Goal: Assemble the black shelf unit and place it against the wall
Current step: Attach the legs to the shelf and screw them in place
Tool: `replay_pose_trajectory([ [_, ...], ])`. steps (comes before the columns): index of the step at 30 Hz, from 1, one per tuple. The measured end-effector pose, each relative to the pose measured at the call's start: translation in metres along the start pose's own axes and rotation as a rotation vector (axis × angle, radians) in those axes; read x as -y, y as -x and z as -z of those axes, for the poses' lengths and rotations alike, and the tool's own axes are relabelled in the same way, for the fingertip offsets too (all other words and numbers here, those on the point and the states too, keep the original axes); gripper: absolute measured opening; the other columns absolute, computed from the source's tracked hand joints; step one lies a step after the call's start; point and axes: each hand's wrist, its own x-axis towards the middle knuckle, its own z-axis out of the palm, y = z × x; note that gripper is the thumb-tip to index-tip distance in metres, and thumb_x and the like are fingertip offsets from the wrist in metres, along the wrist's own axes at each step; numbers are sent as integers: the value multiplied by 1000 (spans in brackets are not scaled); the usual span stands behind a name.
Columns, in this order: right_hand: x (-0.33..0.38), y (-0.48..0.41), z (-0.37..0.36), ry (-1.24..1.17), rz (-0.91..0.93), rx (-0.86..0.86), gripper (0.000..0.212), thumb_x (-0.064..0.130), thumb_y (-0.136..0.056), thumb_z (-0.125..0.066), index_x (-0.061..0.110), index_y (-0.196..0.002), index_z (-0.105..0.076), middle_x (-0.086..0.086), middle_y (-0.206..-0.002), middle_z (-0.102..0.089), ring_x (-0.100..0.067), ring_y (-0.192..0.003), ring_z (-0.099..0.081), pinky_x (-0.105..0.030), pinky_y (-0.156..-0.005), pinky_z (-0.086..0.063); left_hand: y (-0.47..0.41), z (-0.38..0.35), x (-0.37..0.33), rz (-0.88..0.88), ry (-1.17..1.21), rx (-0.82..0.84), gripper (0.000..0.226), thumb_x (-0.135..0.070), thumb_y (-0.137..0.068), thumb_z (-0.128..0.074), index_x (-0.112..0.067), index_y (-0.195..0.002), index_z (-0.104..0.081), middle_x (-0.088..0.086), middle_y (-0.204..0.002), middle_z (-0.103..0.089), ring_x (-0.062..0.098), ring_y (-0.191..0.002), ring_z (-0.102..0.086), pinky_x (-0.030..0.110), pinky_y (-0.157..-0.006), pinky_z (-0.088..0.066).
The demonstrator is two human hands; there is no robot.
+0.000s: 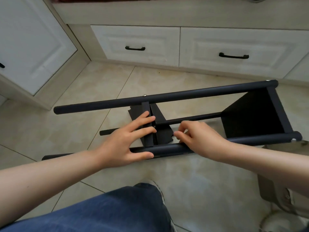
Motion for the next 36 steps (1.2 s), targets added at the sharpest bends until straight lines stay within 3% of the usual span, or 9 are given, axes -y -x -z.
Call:
replay_pose_trajectory([
  [3,2,-4,-1,-131,13,181,25,38,-99,-56,19,-84,-61,0,-64,-71,-9,-57,-69,-24,-55,-54,7,-5,-1,-35,-32,-14,64,-52,-88,-69,-13,-138,-60,0,-161,-35,15,-154,-20,26,-121,-27],
  [7,9,-15,-8,-3,134,196,23,37,-93,-66,26,-74,-60,10,-69,-61,-4,-63,-57,-7,-53,-40,11,-8,-1,-49,-39,-10,63,-52,-89,-67,-14,-139,-59,-1,-161,-35,17,-154,-20,25,-122,-25],
  [14,13,-35,-17,-218,156,332,10,25,-89,-72,27,-80,-71,11,-73,-70,5,-63,-61,-10,-63,-43,13,-10,0,-60,-56,-9,64,-54,-89,-67,-15,-140,-58,0,-161,-35,18,-154,-21,26,-122,-26],
  [19,11,-47,-20,-575,-14,499,5,12,-93,-68,13,-95,-73,-8,-90,-77,-5,-68,-68,-18,-65,-56,12,-9,-1,-63,-48,-22,63,-54,-89,-67,-14,-138,-60,1,-160,-37,19,-154,-22,27,-121,-29],
  [24,16,-54,-25,-631,-20,581,9,23,-93,-68,18,-89,-74,1,-88,-78,-5,-72,-67,-19,-68,-55,13,-11,-1,-72,-53,-23,64,-53,-89,-68,-14,-138,-59,1,-160,-38,20,-154,-23,30,-120,-31],
  [28,21,-55,-29,-619,11,592,17,18,-91,-68,25,-76,-72,5,-81,-75,-4,-73,-66,-20,-69,-51,14,-11,-1,-78,-61,-22,64,-54,-88,-68,-14,-138,-60,2,-159,-38,20,-153,-24,32,-120,-32],
  [36,15,-54,-30,-611,-9,647,13,13,-89,-67,22,-81,-73,4,-81,-74,-3,-76,-65,-24,-74,-50,10,-14,-10,-85,-82,-12,64,-55,-88,-66,-14,-136,-62,3,-158,-40,19,-153,-25,33,-120,-33],
])
